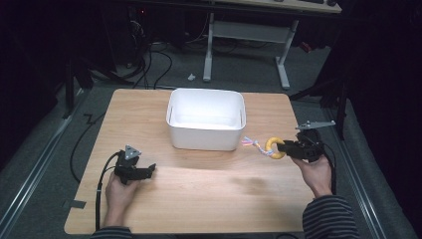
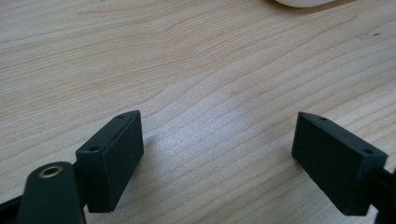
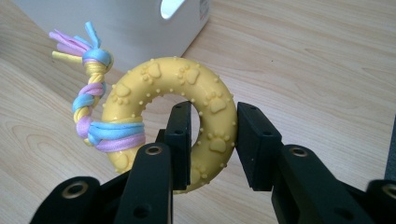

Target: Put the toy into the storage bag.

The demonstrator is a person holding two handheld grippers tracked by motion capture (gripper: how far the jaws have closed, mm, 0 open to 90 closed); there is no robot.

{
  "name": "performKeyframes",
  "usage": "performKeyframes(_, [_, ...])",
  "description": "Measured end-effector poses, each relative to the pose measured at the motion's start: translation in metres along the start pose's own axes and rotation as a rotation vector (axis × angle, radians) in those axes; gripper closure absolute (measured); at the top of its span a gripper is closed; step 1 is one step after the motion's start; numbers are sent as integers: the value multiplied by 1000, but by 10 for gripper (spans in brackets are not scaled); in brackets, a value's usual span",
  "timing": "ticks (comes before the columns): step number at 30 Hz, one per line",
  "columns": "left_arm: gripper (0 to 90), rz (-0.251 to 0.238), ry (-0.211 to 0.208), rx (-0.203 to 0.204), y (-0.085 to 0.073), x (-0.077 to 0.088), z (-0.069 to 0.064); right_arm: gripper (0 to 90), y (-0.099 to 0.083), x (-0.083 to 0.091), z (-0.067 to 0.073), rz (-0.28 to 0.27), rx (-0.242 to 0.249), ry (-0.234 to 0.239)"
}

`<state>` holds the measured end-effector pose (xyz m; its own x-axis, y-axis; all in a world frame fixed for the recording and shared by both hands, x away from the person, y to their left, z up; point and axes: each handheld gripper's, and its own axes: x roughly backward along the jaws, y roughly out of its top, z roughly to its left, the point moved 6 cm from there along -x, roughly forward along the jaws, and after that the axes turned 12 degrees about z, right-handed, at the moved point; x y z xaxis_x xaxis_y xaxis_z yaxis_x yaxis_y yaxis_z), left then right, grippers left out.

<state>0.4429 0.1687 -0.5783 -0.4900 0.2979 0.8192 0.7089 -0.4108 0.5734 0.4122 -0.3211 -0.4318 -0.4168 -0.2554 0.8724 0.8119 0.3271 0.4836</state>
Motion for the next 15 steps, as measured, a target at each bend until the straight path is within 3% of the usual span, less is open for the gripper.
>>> performKeyframes(15, [168,0,0,0,0,0,0,679,26,20,-2,-32,1,5])
